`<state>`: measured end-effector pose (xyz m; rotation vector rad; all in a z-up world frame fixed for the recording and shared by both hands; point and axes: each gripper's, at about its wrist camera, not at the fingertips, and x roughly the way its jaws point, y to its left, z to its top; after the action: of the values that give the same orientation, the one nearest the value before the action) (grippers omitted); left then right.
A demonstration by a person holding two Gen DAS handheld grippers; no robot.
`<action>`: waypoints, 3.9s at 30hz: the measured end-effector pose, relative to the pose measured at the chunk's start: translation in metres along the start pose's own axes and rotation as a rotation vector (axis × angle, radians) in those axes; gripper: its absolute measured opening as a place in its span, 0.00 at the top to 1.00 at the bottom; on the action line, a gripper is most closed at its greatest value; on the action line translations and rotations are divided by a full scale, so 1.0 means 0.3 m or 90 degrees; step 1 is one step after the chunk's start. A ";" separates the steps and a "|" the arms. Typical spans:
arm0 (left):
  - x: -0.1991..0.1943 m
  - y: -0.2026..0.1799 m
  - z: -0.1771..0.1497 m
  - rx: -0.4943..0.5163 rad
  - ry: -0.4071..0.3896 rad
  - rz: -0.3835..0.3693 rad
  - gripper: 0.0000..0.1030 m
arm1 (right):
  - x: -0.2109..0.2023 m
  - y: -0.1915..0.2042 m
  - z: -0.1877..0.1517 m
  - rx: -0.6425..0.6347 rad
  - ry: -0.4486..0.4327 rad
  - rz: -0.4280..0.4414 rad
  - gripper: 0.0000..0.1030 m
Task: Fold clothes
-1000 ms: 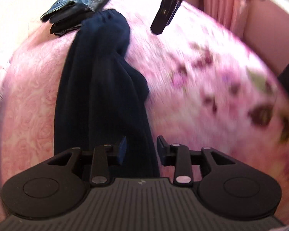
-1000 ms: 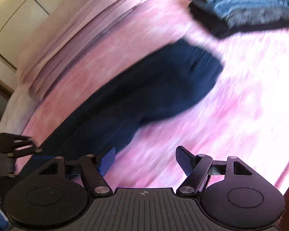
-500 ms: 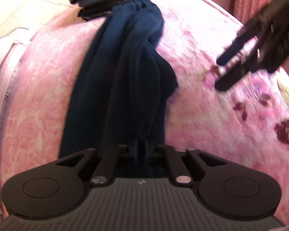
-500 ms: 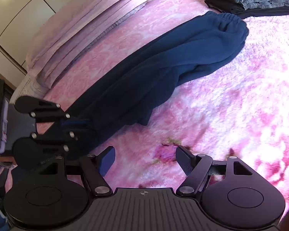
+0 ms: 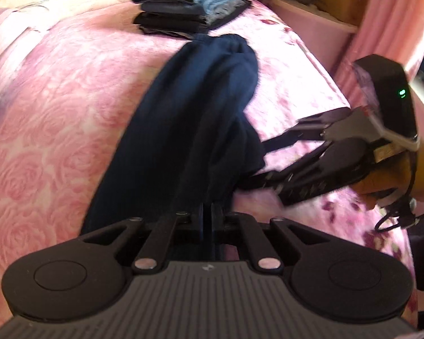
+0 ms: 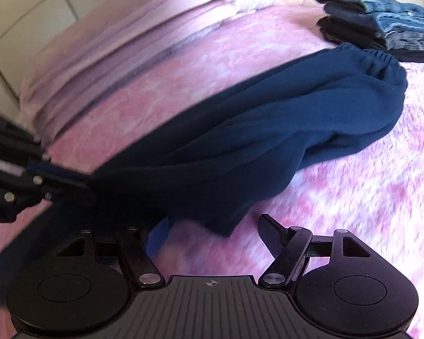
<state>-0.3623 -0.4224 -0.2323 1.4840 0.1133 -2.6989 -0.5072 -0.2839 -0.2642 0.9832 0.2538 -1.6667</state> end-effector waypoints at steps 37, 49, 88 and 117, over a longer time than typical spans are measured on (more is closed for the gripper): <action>0.097 -0.377 -0.129 0.293 -0.023 0.110 0.60 | -0.147 -0.209 0.030 0.191 0.085 0.005 0.87; 0.065 -0.291 -0.065 0.266 0.003 0.135 0.94 | -0.152 -0.184 0.045 0.155 0.079 0.020 0.86; 0.066 -0.512 -0.260 0.281 0.019 0.167 0.76 | -0.228 -0.293 -0.030 0.081 0.193 -0.040 0.88; 0.029 0.278 -0.358 -0.173 0.082 0.110 0.68 | 0.511 0.142 0.504 -0.874 0.386 0.372 0.65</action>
<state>-0.2694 -0.4955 -0.3001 1.5075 0.3273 -2.3446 -0.5442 -0.5003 -0.2645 0.3534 1.1834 -0.3520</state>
